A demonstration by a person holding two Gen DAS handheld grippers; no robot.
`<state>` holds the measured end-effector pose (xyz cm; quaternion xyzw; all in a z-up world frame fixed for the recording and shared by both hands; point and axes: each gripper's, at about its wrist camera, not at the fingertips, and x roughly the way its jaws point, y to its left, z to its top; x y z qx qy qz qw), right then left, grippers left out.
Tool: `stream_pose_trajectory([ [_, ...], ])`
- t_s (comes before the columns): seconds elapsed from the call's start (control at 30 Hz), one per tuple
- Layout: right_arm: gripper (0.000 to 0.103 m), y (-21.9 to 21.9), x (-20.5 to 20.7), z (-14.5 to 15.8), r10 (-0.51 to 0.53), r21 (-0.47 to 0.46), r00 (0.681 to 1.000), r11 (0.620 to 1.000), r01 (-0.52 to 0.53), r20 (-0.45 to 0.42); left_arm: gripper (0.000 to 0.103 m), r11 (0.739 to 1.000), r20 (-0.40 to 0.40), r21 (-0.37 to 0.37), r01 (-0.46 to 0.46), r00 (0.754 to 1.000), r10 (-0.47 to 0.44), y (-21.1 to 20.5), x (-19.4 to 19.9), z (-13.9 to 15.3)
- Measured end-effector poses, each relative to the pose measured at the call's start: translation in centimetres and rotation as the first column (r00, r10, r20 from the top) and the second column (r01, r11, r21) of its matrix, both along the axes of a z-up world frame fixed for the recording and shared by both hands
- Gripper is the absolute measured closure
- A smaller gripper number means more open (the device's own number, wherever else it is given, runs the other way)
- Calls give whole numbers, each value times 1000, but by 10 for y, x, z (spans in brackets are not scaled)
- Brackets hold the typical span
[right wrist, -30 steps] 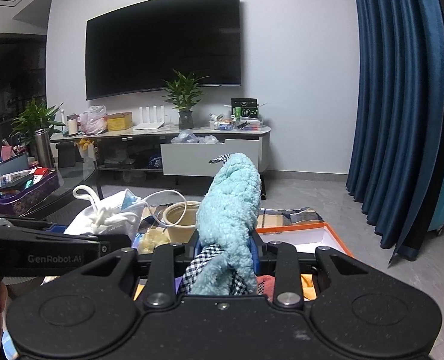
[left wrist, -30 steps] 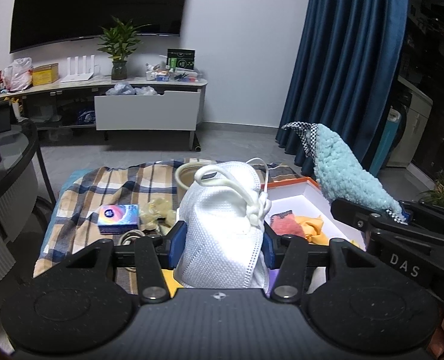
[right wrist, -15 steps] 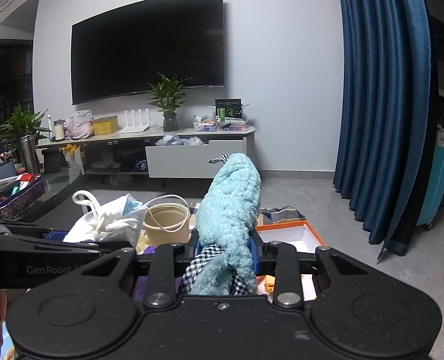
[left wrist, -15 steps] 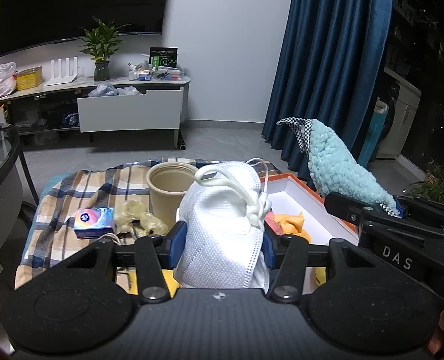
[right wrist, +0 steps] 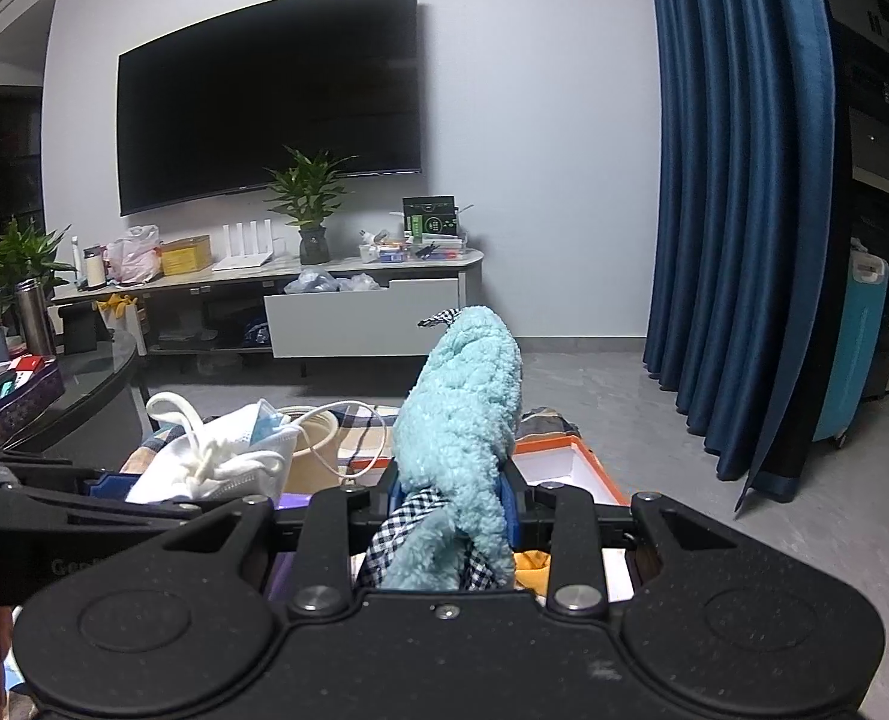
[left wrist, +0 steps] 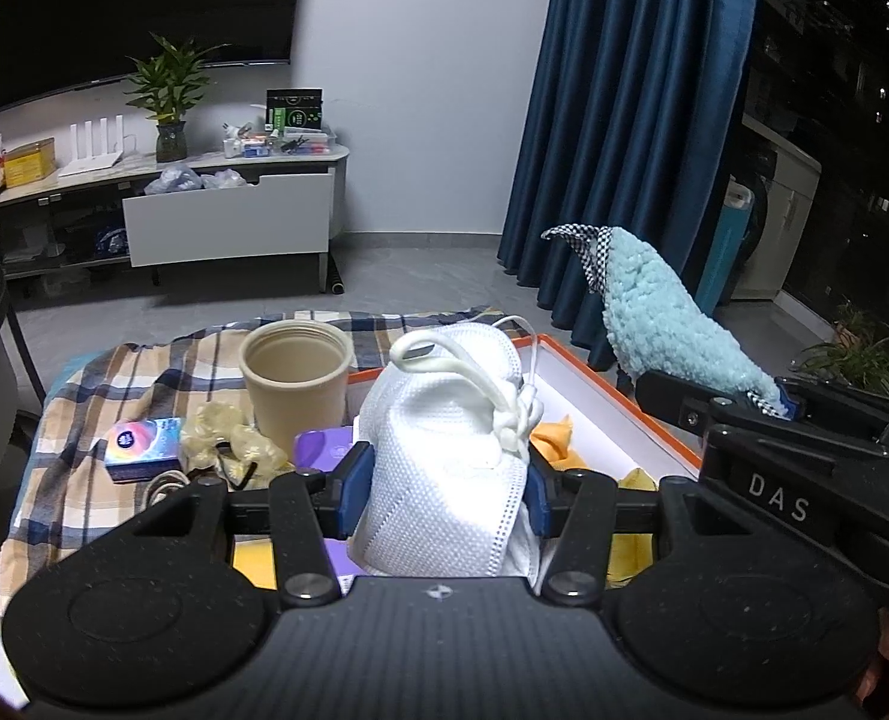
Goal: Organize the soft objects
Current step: 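Carry the white mask and light blue cloth with both grippers over the box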
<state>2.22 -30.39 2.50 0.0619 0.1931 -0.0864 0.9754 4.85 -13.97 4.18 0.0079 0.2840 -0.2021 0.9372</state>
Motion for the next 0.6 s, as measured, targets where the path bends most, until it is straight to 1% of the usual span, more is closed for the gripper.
stream_pose_trajectory([
  [0.6, 66, -21, 1, -7, -52, 1, 999, 999, 52, -10, 52, 998, -16, 16, 59, 998, -59, -30, 5, -8],
])
